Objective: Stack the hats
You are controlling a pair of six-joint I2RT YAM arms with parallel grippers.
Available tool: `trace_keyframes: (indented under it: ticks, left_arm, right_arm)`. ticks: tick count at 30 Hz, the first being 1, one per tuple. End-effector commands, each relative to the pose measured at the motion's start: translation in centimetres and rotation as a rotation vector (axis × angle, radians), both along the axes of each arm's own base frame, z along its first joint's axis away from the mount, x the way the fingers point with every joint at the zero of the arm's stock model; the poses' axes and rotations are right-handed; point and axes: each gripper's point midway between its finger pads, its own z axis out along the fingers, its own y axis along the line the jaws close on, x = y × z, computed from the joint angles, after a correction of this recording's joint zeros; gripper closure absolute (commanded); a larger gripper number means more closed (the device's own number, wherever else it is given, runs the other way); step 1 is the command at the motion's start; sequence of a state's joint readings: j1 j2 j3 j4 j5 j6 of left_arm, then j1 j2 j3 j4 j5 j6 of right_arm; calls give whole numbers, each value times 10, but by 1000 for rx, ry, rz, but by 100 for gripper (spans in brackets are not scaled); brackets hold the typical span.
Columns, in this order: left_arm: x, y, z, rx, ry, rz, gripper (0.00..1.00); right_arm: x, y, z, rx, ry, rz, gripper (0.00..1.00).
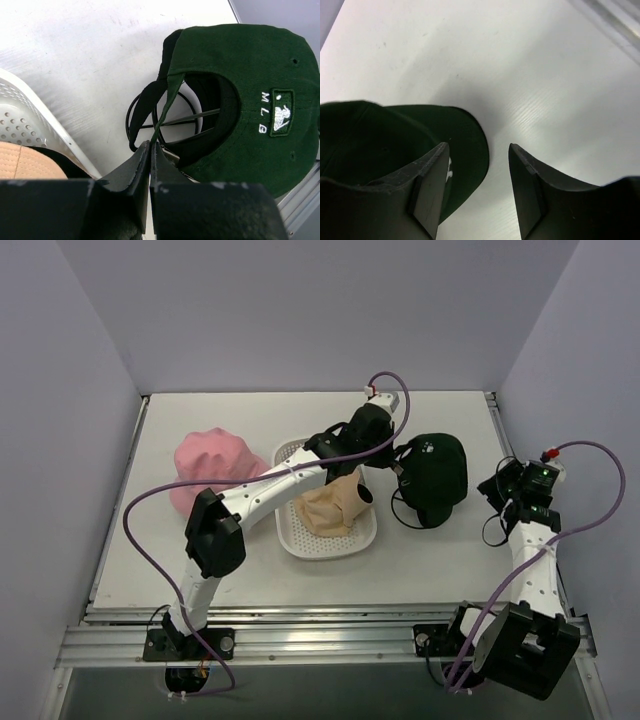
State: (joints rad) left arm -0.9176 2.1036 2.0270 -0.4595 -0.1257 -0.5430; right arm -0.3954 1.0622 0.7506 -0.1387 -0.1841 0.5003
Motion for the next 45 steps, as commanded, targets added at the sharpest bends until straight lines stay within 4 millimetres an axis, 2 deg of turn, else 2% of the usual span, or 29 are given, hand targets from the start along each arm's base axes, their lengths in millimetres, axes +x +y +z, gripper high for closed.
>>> trace_keyframes:
  ticks: [1, 3, 6, 8, 9, 10, 13, 15, 16, 21, 22, 25, 26, 27, 30, 37, 39, 43, 44, 45]
  left_arm:
    - [-6, 5, 46, -74, -52, -4, 90]
    - [-7, 4, 47, -78, -53, -12, 87]
    - [-8, 2, 51, -88, -57, -24, 83]
    - [-8, 0, 50, -89, -54, -28, 83]
    - [-8, 0, 52, -92, -55, -28, 83]
    - [-8, 0, 51, -91, -52, -27, 83]
    - [-7, 2, 48, -80, -53, -20, 83]
    - [-7, 3, 46, -76, -53, -18, 83]
    - [-6, 3, 45, -75, -54, -17, 83]
    - [-6, 3, 42, -72, -50, -15, 83]
    - [-6, 3, 42, -71, -51, -12, 83]
    - [-5, 5, 38, -63, -54, -7, 83]
    - [-5, 5, 38, -60, -55, -7, 83]
    - [-4, 4, 37, -58, -55, -8, 83]
    - [-3, 4, 32, -49, -53, -4, 83]
    - [2, 4, 27, -43, -63, 9, 83]
    - [3, 5, 26, -39, -65, 15, 83]
    - [4, 5, 31, -37, -73, 10, 83]
    - [4, 7, 39, -36, -82, 10, 82]
    - [5, 9, 45, -40, -91, 13, 77]
  right_arm:
    - [-8, -13, 12, 23, -56, -12, 53]
    - [-15, -26, 11, 64, -82, -42, 55]
    - [-11, -22, 7, 133, -125, -14, 65]
    - [-4, -9, -3, 218, -142, 32, 74]
    - [5, -9, 2, 230, -188, 40, 76]
    - [6, -6, -8, 263, -177, 45, 80]
    - [16, 2, -13, 314, -197, 66, 83]
    - [20, 4, -14, 327, -213, 70, 83]
    - [19, 8, -24, 368, -201, 52, 83]
    - [29, 22, -39, 441, -241, 62, 84]
    - [31, 25, -47, 459, -222, 65, 84]
    - [40, 37, -54, 492, -235, 83, 84]
    - [46, 39, -50, 493, -263, 90, 84]
    - [49, 50, -50, 498, -264, 118, 84]
    - [57, 61, -56, 504, -263, 130, 84]
    - [55, 59, -96, 541, -211, 85, 85]
    - [55, 60, -101, 555, -206, 93, 85]
    - [53, 50, -96, 532, -212, 89, 85]
    - [49, 44, -96, 518, -191, 84, 85]
    - [47, 41, -92, 504, -188, 85, 85]
